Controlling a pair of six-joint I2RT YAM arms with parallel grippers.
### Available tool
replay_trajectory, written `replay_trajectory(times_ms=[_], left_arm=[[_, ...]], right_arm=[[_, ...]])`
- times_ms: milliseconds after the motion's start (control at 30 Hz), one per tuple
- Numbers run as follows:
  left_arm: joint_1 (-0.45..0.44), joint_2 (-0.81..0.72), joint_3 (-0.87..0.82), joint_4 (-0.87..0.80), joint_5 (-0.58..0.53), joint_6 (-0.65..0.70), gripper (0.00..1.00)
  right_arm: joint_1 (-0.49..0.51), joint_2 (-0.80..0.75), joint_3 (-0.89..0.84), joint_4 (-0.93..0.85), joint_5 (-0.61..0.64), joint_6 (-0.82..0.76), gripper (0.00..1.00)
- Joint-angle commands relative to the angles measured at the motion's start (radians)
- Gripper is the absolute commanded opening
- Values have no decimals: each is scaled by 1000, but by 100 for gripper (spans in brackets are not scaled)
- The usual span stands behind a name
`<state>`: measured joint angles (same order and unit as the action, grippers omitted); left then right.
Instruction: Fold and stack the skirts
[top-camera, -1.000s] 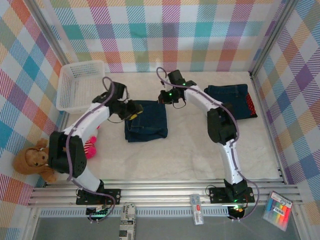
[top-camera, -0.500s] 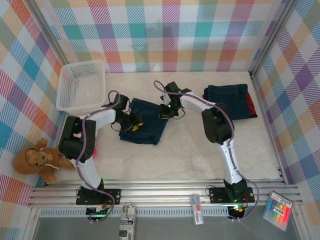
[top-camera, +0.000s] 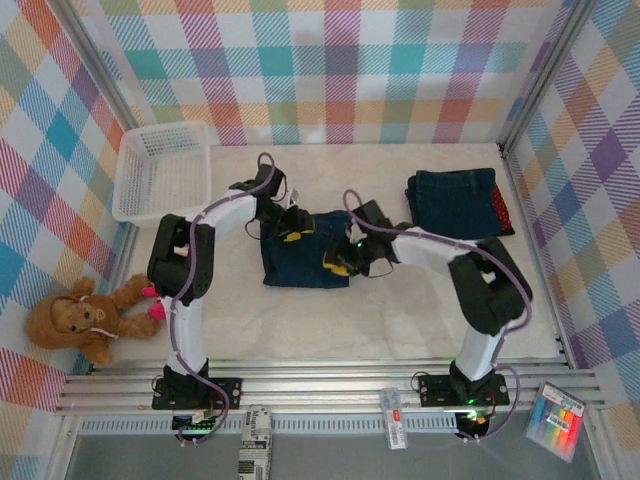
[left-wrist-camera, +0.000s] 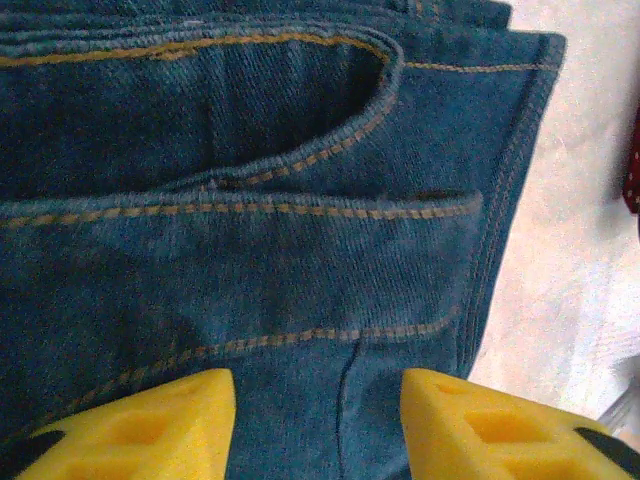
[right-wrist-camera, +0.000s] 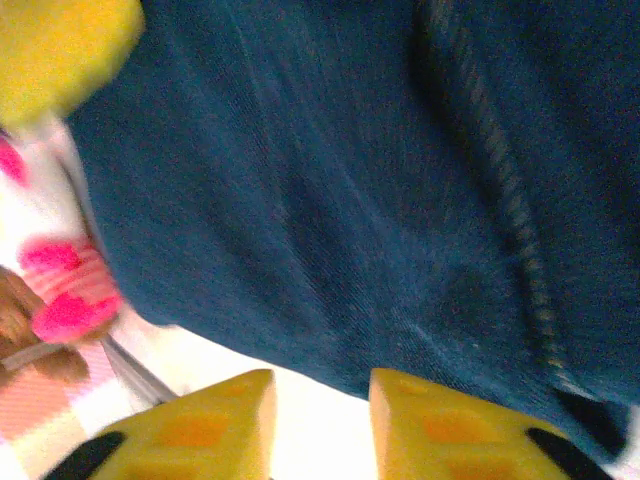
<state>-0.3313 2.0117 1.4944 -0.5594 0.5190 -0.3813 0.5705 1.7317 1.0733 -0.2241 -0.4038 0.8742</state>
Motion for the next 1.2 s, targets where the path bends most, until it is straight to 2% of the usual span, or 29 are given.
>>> replay_trajectory(times_ms=[0,67,133,167,300,433,633,800,1167], left_arm=[[40,-172,-52,-41,-35,1,58],[61,-245,-114,-25,-68,-28,62],[79,-311,-173,-28,-118,-48,62],[85,-339,-204,-33,-146,-50,60],[98,-413,-316,-40,-195,-36,59],[98,-453,-425,-8,-148,-26,50],[98,-519,-562,65,-138,-51,46],[116,-525,-629,91,-133,-95,40],[130,-493,-705,212,-27,-156,39]], right_arm=[[-54,-59,44,-34,158,-91,45],[-66,-41,76,-53,169,-158,47],[-66,-8,116,-56,161,-243,50],[-67,18,139,-61,150,-282,55],[-67,116,212,-61,103,-390,55],[-66,205,300,-83,68,-459,54],[-64,314,396,-115,9,-504,53],[-63,346,418,-100,-16,-505,51],[-55,379,440,-88,-43,-501,43]])
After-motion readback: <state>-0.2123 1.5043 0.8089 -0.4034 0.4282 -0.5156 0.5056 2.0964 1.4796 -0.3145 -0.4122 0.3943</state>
